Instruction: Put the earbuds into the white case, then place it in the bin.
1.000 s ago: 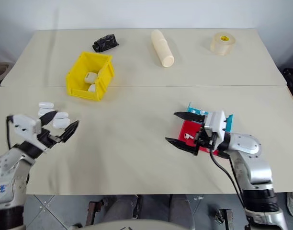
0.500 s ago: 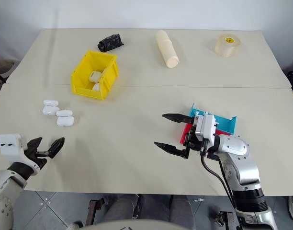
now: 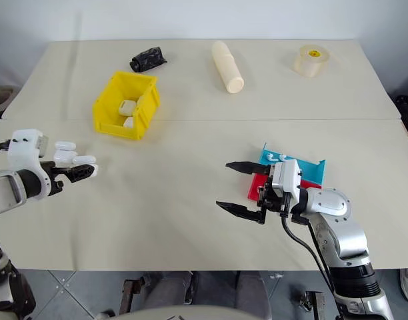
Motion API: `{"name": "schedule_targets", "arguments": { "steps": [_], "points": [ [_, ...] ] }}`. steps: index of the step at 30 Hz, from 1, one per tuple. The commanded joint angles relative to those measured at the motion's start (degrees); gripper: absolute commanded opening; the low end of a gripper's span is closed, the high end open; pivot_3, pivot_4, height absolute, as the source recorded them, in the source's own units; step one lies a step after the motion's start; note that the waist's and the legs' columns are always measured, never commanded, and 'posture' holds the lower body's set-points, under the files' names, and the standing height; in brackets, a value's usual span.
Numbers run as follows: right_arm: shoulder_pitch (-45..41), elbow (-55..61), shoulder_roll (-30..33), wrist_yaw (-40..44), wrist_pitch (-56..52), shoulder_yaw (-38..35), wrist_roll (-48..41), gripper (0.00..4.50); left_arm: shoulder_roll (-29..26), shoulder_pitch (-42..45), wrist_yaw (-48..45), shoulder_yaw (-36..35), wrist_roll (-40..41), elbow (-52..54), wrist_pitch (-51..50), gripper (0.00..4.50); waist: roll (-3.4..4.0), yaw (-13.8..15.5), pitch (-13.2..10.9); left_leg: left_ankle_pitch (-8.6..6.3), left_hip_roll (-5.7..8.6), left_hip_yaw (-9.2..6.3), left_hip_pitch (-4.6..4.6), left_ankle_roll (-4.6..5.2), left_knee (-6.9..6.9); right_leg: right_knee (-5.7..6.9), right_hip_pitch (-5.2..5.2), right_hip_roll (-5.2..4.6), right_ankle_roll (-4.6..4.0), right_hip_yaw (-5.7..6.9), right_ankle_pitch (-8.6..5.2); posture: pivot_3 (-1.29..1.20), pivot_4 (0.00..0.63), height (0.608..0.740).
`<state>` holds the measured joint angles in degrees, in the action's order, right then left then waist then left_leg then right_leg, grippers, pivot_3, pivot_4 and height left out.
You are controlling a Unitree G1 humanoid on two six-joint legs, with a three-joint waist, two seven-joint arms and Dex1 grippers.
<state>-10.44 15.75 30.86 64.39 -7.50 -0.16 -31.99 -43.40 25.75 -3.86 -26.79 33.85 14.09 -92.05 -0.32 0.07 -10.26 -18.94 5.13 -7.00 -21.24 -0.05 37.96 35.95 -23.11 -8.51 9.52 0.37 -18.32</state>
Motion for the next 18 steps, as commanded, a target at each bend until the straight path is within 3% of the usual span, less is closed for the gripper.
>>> {"name": "schedule_targets", "arguments": {
  "steps": [1, 4, 18],
  "points": [
    [-0.05, 3.08, 0.06, -0.5, -0.16, 0.03, -0.93, 4.5, -1.79, 2.87, 2.19, 1.63, 0.27, -3.26, -0.45, 4.46, -0.01, -0.23, 0.0, 0.0, 0.0, 0.01, -0.02, 0.0, 0.0, 0.01, -0.04, 0.0, 0.0, 0.0, 0.0, 0.0, 0.15, 0.74],
    [0.23, 3.6, -0.4, -1.21, -0.14, 0.32, -0.73, 4.5, -3.34, 3.86, 2.9, 5.48, 0.97, -6.29, -0.45, 4.46, -0.01, -0.26, -0.01, 0.01, -0.01, 0.02, -0.06, -0.02, 0.0, 0.02, -0.11, 0.0, 0.0, -0.01, 0.0, 0.0, 0.15, 0.74],
    [3.2, 6.72, -1.96, -4.81, 0.5, 1.99, -0.15, 4.5, -1.0, 9.24, 6.28, 9.35, 0.48, -12.65, -0.45, 4.46, -0.03, -0.18, 0.0, 0.01, 0.04, 0.1, -0.08, -0.02, 0.03, 0.06, -0.24, -0.02, 0.0, -0.12, 0.0, 0.0, 0.15, 0.74]
  ]
}}
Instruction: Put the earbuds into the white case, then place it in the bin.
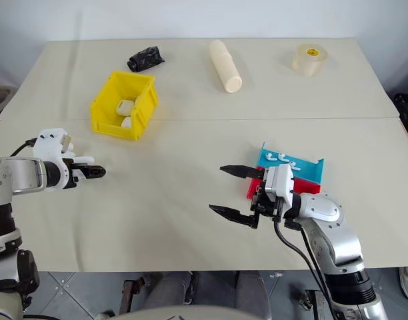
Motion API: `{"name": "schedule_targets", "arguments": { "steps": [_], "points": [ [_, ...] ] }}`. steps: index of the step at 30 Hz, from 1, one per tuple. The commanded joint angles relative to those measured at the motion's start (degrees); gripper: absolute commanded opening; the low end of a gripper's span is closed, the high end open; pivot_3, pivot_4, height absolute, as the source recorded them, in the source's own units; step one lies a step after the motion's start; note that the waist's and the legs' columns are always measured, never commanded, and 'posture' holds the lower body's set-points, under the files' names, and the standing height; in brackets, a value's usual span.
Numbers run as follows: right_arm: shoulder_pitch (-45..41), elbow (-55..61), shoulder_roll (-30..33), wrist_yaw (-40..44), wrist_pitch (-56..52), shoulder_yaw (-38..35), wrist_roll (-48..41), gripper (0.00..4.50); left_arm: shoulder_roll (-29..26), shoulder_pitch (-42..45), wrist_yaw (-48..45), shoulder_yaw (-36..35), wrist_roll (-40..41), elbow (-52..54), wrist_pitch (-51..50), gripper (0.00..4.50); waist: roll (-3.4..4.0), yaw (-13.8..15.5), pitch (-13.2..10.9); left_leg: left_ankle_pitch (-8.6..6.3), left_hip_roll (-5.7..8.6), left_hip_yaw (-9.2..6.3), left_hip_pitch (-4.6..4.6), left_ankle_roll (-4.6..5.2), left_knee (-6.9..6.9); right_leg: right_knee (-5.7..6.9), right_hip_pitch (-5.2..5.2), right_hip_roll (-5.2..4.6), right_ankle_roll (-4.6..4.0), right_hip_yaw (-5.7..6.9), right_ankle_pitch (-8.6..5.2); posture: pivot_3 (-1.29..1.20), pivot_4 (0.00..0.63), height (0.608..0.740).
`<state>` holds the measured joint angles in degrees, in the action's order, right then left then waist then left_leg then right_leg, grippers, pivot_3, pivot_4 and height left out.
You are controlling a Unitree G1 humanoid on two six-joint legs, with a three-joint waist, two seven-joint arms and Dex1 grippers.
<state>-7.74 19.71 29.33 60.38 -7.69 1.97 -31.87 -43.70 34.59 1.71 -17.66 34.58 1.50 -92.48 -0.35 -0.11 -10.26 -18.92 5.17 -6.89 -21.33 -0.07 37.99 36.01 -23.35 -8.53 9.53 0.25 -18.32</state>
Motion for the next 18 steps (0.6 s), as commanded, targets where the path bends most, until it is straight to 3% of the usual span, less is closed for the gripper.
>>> {"name": "schedule_targets", "arguments": {
  "steps": [1, 8, 11, 14, 18],
  "points": [
    [0.7, 2.97, -0.42, -0.95, 0.68, -0.1, -0.27, 4.5, -0.91, 0.29, 0.73, 0.37, -0.06, -0.18, -0.02, 4.46, 0.0, 0.0, 0.0, 0.01, -0.02, 0.01, 0.0, -0.01, -0.01, 0.0, 0.0, 0.01, 0.0, -0.01, 0.0, 0.0, 0.15, 0.74],
    [1.08, 2.89, -0.34, -1.44, 1.02, -0.09, -0.19, 4.5, 0.0, -0.41, 2.57, -0.76, 0.41, -0.74, -0.02, 4.46, 0.0, 0.01, 0.0, 0.02, -0.02, 0.06, 0.01, -0.03, 0.03, 0.0, -0.04, 0.02, 0.0, -0.08, 0.0, 0.0, 0.15, 0.74],
    [0.88, 2.61, -0.46, -1.48, 1.17, 0.07, -0.1, 4.5, -0.07, -1.23, 3.17, -0.79, 0.94, -0.21, -0.02, 3.86, 0.0, 0.0, 0.0, 0.02, -0.03, 0.08, 0.01, -0.03, 0.03, 0.0, -0.06, 0.02, 0.0, -0.09, 0.0, 0.0, 0.15, 0.74],
    [0.57, 2.22, -0.63, -1.43, 1.28, 0.23, 0.01, 4.5, -0.54, -2.34, 3.07, -0.63, 1.99, 0.48, -0.02, 2.94, 0.0, 0.01, 0.0, 0.02, -0.03, 0.1, 0.02, -0.03, 0.03, 0.01, -0.06, 0.02, 0.0, -0.12, 0.0, 0.0, 0.15, 0.74],
    [0.36, 1.91, -0.66, -1.18, 1.3, 0.15, 0.26, 4.5, -1.7, -3.56, -0.43, -0.16, 1.6, 3.1, -0.02, 2.79, 0.0, -0.04, 0.01, 0.02, -0.02, 0.19, 0.04, -0.03, 0.03, 0.02, -0.08, 0.02, 0.0, -0.21, 0.0, 0.0, 0.15, 0.74]
  ]
}}
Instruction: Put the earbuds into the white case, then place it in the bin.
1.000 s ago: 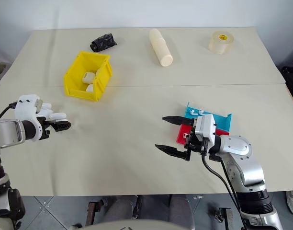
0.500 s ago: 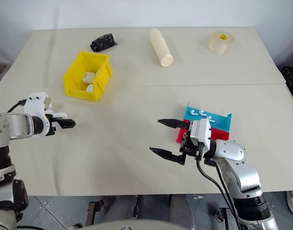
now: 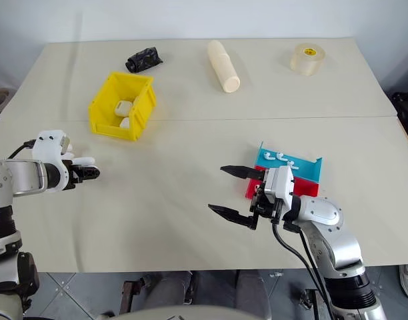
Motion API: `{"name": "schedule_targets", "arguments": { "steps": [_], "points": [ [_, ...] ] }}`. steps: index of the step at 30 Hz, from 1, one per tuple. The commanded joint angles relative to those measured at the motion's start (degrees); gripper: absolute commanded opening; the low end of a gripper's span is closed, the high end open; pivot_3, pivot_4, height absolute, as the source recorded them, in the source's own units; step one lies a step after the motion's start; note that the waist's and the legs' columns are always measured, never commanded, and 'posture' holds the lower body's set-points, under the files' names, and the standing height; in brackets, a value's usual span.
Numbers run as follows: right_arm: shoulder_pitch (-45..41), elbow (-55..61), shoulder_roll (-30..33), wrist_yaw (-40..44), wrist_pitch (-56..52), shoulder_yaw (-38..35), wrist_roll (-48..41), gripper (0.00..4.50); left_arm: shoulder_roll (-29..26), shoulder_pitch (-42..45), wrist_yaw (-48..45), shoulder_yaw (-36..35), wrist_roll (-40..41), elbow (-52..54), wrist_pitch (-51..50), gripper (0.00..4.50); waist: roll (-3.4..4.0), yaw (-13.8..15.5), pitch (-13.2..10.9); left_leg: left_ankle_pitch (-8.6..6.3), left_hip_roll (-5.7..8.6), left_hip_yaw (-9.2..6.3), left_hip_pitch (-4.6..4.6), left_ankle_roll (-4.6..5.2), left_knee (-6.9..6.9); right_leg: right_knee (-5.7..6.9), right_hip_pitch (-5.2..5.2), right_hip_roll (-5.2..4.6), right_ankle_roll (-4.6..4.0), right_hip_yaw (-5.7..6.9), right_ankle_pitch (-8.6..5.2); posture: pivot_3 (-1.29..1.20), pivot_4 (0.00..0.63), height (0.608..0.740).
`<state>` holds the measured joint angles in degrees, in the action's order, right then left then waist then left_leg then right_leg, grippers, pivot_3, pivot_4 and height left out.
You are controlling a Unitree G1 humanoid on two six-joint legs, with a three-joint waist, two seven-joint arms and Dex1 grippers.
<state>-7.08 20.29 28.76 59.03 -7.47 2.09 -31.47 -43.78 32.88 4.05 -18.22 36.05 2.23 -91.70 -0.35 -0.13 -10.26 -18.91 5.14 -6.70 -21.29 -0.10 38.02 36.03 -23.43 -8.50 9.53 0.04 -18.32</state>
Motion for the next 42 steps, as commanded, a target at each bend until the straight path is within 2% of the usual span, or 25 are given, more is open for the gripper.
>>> {"name": "schedule_targets", "arguments": {
  "steps": [1, 4, 6, 11, 15, 18, 23, 28, 34, 36, 39, 42],
  "points": [
    [-0.22, 1.33, 0.11, 0.28, 1.08, -0.16, -0.08, 4.5, -2.15, -2.45, -4.74, 0.68, 0.18, 3.37, -0.65, 2.79, 0.0, -0.07, 0.0, 0.0, 0.0, 0.02, 0.0, 0.0, 0.0, 0.0, -0.01, 0.0, 0.0, -0.02, 0.0, 0.0, 0.15, 0.74],
    [0.06, 1.29, 0.63, 0.59, 1.09, -0.71, -0.11, 4.5, -3.08, -4.75, -9.5, 1.17, 0.13, 6.18, 2.88, 2.79, 0.0, 0.0, 0.0, 0.0, 0.0, 0.06, 0.0, 0.0, -0.03, 0.0, -0.04, 0.0, 0.0, -0.07, 0.0, 0.0, 0.15, 0.74],
    [0.39, 1.3, 1.69, 0.81, 0.79, -1.92, -0.34, 4.5, -3.59, -9.3, -17.51, 0.91, 0.68, 11.61, 14.29, 2.79, 0.0, 0.05, 0.0, 0.0, 0.01, 0.07, 0.0, 0.0, -0.03, 0.0, -0.04, -0.02, 0.0, -0.09, 0.0, 0.0, 0.15, 0.74],
    [1.04, 1.95, 4.01, 0.71, -0.07, -4.04, -1.38, 4.5, 0.36, -16.87, -32.45, -1.98, 1.12, 17.77, 37.18, 2.79, -0.01, 0.4, -0.01, 0.0, -0.04, 0.06, -0.05, 0.0, 0.01, -0.15, 0.03, -0.02, -0.01, -0.05, 0.0, 0.0, 0.15, 0.74],
    [1.46, 2.15, 5.95, 0.72, -0.5, -6.05, -1.97, 4.5, 4.02, -19.82, -42.7, 0.45, 0.21, 19.14, 52.57, 2.79, -0.01, 0.36, -0.01, 0.0, -0.09, 0.15, -0.03, 0.0, 0.01, -0.19, 0.04, 0.0, 0.0, -0.06, 0.0, 0.0, 0.15, 0.74],
    [2.66, 3.04, 7.96, 0.35, -1.05, -8.64, -2.44, 4.5, 9.94, -20.89, -51.9, 2.87, 0.18, 17.87, 66.31, 2.79, 0.0, 0.38, 0.0, -0.02, -0.07, 0.23, -0.03, 0.03, 0.01, -0.19, 0.04, -0.02, 0.0, -0.07, 0.0, 0.0, 0.15, 0.74],
    [7.92, 5.71, 11.21, -0.18, -1.71, -14.51, -3.2, 4.5, 15.45, -18.57, -58.85, 11.09, -3.65, 13.22, 77.0, 2.79, 0.0, 1.04, 0.0, -0.02, -0.08, 0.28, -0.02, 0.04, 0.04, -0.23, 0.07, 0.0, 0.01, -0.05, 0.01, 0.0, 0.15, 0.74],
    [16.68, 8.11, 13.45, -0.96, -1.73, -23.83, -3.59, 4.5, 25.17, -15.5, -62.71, 18.44, -7.33, 6.04, 89.13, 2.79, -0.02, 1.91, 0.0, -0.05, 0.02, 0.33, -0.02, 0.13, 0.13, -0.29, 0.17, -0.03, 0.13, -0.08, 0.07, 0.0, 0.15, 0.74],
    [26.52, 8.41, 14.39, 0.05, -1.71, -33.93, -3.62, 4.5, 36.17, -11.6, -64.52, 23.73, -10.49, -2.38, 101.86, 2.79, -0.07, 1.83, -0.01, -0.06, 0.11, 0.41, 0.0, 0.19, 0.15, -0.41, 0.27, 0.0, 0.2, -0.07, 0.1, 0.0, 0.15, 0.74],
    [29.37, 7.7, 14.46, 0.96, -1.47, -36.49, -3.41, 4.5, 38.04, -10.0, -65.48, 24.79, -11.09, -4.5, 104.55, 2.79, -0.09, 1.72, -0.01, -0.06, 0.13, 0.44, 0.01, 0.19, 0.15, -0.41, 0.28, 0.03, 0.21, -0.07, 0.11, 0.0, 0.15, 0.74],
    [32.51, 4.9, 14.58, 3.27, 0.53, -38.51, -1.78, 4.5, 38.35, -9.03, -71.59, 26.34, -8.75, -5.8, 106.5, 2.79, -0.08, 1.5, -0.01, -0.06, 0.09, 0.54, 0.07, 0.19, 0.12, -0.42, 0.28, 0.06, 0.21, -0.1, 0.11, 0.0, 0.15, 0.74],
    [34.05, 2.42, 15.06, 5.79, 2.36, -39.3, -0.63, 4.5, 38.03, -8.86, -75.63, 26.25, -4.13, -4.62, 103.28, 2.79, -0.07, 1.52, 0.0, -0.06, 0.08, 0.62, 0.12, 0.2, 0.1, -0.4, 0.28, 0.08, 0.22, -0.17, 0.11, 0.0, 0.15, 0.74]
  ]
}}
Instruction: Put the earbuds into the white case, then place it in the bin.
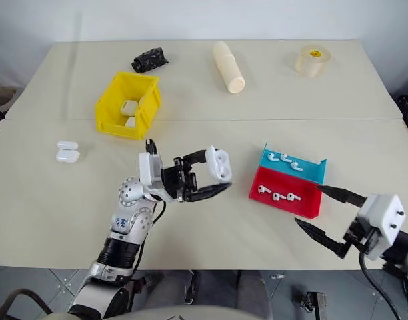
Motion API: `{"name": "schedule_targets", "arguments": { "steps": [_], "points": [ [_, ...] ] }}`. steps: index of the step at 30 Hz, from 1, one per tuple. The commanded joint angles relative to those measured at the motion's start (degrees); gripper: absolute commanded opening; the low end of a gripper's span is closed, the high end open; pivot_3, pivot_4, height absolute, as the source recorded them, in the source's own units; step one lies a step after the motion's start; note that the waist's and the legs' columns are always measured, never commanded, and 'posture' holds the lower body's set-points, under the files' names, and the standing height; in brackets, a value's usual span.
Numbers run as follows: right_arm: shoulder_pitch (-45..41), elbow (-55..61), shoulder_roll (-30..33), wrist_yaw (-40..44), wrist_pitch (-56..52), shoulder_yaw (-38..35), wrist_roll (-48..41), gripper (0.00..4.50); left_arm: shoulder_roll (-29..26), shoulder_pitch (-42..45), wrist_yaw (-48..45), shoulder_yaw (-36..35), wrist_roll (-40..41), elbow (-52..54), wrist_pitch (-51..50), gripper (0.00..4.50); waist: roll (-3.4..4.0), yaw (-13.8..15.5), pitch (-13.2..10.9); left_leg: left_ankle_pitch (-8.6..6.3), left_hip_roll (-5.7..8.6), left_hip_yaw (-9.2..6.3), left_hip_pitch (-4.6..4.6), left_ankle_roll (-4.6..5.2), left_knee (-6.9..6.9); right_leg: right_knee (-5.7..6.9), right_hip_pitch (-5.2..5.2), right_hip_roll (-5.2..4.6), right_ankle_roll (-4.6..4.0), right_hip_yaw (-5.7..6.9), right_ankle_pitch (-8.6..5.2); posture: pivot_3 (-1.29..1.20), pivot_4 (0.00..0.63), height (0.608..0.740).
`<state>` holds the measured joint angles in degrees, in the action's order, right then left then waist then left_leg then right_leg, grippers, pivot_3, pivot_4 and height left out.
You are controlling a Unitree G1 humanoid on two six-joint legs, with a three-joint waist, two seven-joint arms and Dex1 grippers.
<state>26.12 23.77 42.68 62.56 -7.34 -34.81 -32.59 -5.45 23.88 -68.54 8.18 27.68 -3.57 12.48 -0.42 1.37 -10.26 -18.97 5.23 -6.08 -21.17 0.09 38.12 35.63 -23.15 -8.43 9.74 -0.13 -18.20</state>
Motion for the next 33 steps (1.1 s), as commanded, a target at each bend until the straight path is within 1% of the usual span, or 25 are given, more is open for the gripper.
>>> {"name": "schedule_targets", "arguments": {
  "steps": [1, 3, 6, 8, 10, 12, 14, 17, 20, 24, 29, 33],
  "points": [
    [0.58, -1.45, 1.58, 2.72, 2.2, -2.41, 0.42, 4.5, -0.6, 0.15, -4.41, -0.18, 5.37, 1.51, -1.71, 2.79, 0.01, 0.04, 0.01, 0.0, -0.01, -0.02, 0.0, 0.0, 0.01, 0.0, 0.0, 0.0, 0.0, 0.0, 0.0, 0.0, 0.15, 0.74],
    [-0.69, -1.37, 3.35, 2.67, 0.93, -1.49, 0.8, 4.5, -0.86, -0.15, -7.22, -0.4, 6.11, 1.52, 0.02, 2.79, 0.02, -0.04, 0.01, 0.0, -0.02, -0.02, 0.01, 0.01, 0.03, 0.01, 0.0, 0.0, 0.0, -0.03, 0.0, 0.0, 0.15, 0.74],
    [-2.7, 0.21, 6.68, 2.05, -2.33, 0.92, 1.63, 4.5, -1.18, -0.57, -8.16, -0.79, 6.26, 1.74, 0.51, 2.79, 0.02, 0.08, 0.01, 0.0, -0.04, -0.02, 0.02, 0.0, 0.04, 0.01, 0.0, 0.0, 0.0, -0.04, 0.0, 0.0, 0.15, 0.74],
    [-3.24, 1.47, 9.75, 1.2, -6.62, 2.33, 2.42, 4.5, -1.45, -0.88, -8.7, -0.8, 6.0, 1.92, 1.02, 2.79, 0.03, 0.16, 0.02, 0.0, -0.06, -0.07, 0.0, 0.0, 0.05, 0.0, 0.0, 0.0, 0.0, -0.02, 0.0, 0.0, 0.15, 0.74],
    [-5.63, 2.53, 14.02, 0.76, -12.51, 4.62, 1.67, 4.5, -2.0, -1.31, -9.36, -0.46, 5.32, 2.0, 1.51, 2.79, 0.02, 0.17, 0.01, 0.0, -0.06, -0.08, -0.01, 0.01, 0.05, -0.01, 0.0, -0.02, 0.0, -0.02, 0.0, 0.0, 0.15, 0.74],
    [-10.94, 2.73, 19.26, -0.14, -19.27, 8.69, 0.9, 4.5, -2.49, -1.61, -9.26, -0.43, 4.94, 2.12, 1.56, 2.79, 0.02, 0.13, 0.01, 0.0, -0.11, -0.09, -0.03, 0.03, 0.08, -0.04, 0.01, -0.05, 0.02, -0.02, 0.01, 0.0, 0.15, 0.74],
    [-16.43, 2.53, 22.76, -0.94, -24.35, 12.93, 0.69, 4.5, -2.86, -1.75, -9.22, -0.41, 4.67, 2.16, 1.81, 2.79, 0.04, 0.01, 0.02, 0.0, -0.14, -0.06, -0.03, 0.03, 0.12, -0.05, 0.03, -0.06, 0.05, -0.03, 0.03, 0.0, 0.15, 0.74],
    [-23.66, 2.04, 26.34, -1.62, -30.33, 19.78, 1.7, 4.5, -3.09, -1.78, -8.69, -0.37, 4.19, 2.1, 2.07, 2.79, 0.04, 0.12, 0.02, 0.01, -0.23, -0.14, -0.04, 0.03, 0.1, -0.08, 0.03, -0.02, 0.04, 0.05, 0.02, 0.0, 0.15, 0.74],
    [-29.61, 1.27, 27.31, -1.71, -33.11, 25.45, 2.97, 4.5, -3.05, -1.83, -7.99, -0.45, 3.9, 2.11, 2.26, 2.79, 0.02, 0.37, 0.01, 0.01, -0.17, -0.25, -0.14, 0.04, 0.1, -0.12, 0.01, -0.06, 0.04, 0.12, 0.02, 0.0, 0.15, 0.74],
    [-37.84, -1.51, 27.7, -1.27, -34.09, 34.3, 8.08, 4.5, -3.08, -2.28, -6.73, -0.34, 3.68, 2.96, 2.25, 2.79, 0.02, 0.17, 0.01, -0.02, -0.08, -0.23, -0.18, 0.08, 0.11, -0.17, -0.01, -0.15, 0.06, 0.12, 0.04, 0.0, 0.15, 0.74],
    [-42.25, -4.54, 27.22, -0.31, -33.13, 38.9, 12.43, 4.5, -3.45, -2.95, -5.74, -0.09, 3.68, 4.19, 1.95, 2.79, 0.03, 0.14, 0.01, -0.01, -0.09, -0.24, -0.23, 0.08, 0.11, -0.12, -0.09, -0.14, 0.06, 0.14, 0.04, 0.0, 0.15, 0.74],
    [-44.06, -6.83, 27.85, 2.53, -30.47, 41.41, 15.13, 4.5, -3.67, -3.49, -5.06, 0.29, 3.58, 5.15, 1.65, 2.79, 0.03, 0.11, 0.01, -0.01, -0.11, -0.21, -0.23, 0.08, 0.1, -0.11, -0.13, -0.12, 0.06, 0.12, 0.04, 0.0, 0.15, 0.74]
  ]
}}
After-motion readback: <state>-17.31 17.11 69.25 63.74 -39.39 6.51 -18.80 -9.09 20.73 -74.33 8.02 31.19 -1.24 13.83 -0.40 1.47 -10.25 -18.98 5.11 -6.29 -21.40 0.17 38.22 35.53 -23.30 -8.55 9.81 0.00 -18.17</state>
